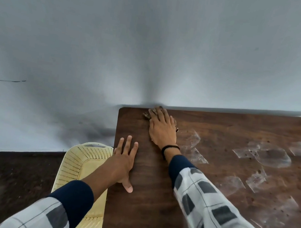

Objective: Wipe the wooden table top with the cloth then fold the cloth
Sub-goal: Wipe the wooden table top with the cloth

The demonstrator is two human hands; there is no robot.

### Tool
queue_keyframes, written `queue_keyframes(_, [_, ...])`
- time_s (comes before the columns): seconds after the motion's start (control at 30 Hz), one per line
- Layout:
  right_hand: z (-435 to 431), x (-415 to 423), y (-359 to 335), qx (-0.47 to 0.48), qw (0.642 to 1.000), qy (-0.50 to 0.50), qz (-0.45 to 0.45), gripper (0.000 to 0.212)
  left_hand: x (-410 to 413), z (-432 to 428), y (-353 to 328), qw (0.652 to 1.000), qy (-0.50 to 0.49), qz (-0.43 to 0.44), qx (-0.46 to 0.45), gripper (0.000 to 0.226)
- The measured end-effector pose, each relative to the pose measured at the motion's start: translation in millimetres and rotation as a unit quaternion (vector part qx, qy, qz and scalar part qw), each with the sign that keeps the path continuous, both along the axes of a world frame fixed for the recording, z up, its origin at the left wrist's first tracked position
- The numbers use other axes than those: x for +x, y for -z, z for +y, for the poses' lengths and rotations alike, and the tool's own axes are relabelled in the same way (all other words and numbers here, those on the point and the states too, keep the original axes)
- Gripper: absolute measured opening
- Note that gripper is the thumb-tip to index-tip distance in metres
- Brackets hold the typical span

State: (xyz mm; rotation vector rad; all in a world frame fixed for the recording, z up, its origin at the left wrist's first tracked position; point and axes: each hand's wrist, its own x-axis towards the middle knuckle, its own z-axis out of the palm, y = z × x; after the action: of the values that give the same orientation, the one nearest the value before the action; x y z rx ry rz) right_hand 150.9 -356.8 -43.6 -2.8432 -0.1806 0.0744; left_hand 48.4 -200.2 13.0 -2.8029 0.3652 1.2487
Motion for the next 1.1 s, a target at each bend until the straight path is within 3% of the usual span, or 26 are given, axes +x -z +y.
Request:
queue_keyframes(0.07, [14, -13, 5, 0.010, 1.000, 0.006, -0.005, 0.050, -1, 0, 1, 1.000, -0.004, 0.002, 0.007, 0.155])
queue_keyframes(0.2, [-1, -29, 12, 0.008, 0.994, -0.110, -0.020, 0.050, 1, -1, 2, 1.000, -0.006, -0.002, -0.003, 0.156])
queue_keyframes(0.4, [10, -13, 3, 0.015, 1.000, -0.002, -0.002, 0.050, -2, -2, -3, 1.000, -0.004, 0.001, 0.000, 0.154])
queue_keyframes(0.5, [11, -61, 13, 0.016, 0.997, -0.073, -0.018, 0.051, -3, -2, -7, 1.000, -0.011, 0.005, -0.016, 0.152])
queue_keyframes(0.6, [-8, -51, 12, 0.008, 0.992, -0.123, -0.010, 0.051, -1, -3, -9, 1.000, -0.009, 0.009, -0.016, 0.152])
queue_keyframes(0.73, [-18, 2, 0, 0.002, 1.000, -0.012, -0.002, 0.050, -1, -2, -6, 1.000, 0.006, 0.013, 0.003, 0.153])
queue_keyframes(0.83, [-5, -8, 2, 0.008, 0.999, 0.049, -0.002, 0.050, -1, -1, -4, 1.000, 0.004, 0.010, 0.008, 0.154])
queue_keyframes(1.0, [-21, -60, 13, 0.005, 0.997, -0.081, -0.015, 0.051, -1, 2, 3, 1.000, -0.010, 0.001, -0.019, 0.156])
queue_keyframes(1.1, [-40, -21, 7, -0.007, 0.999, -0.037, 0.001, 0.051, 1, 0, 2, 1.000, 0.000, 0.011, 0.000, 0.155])
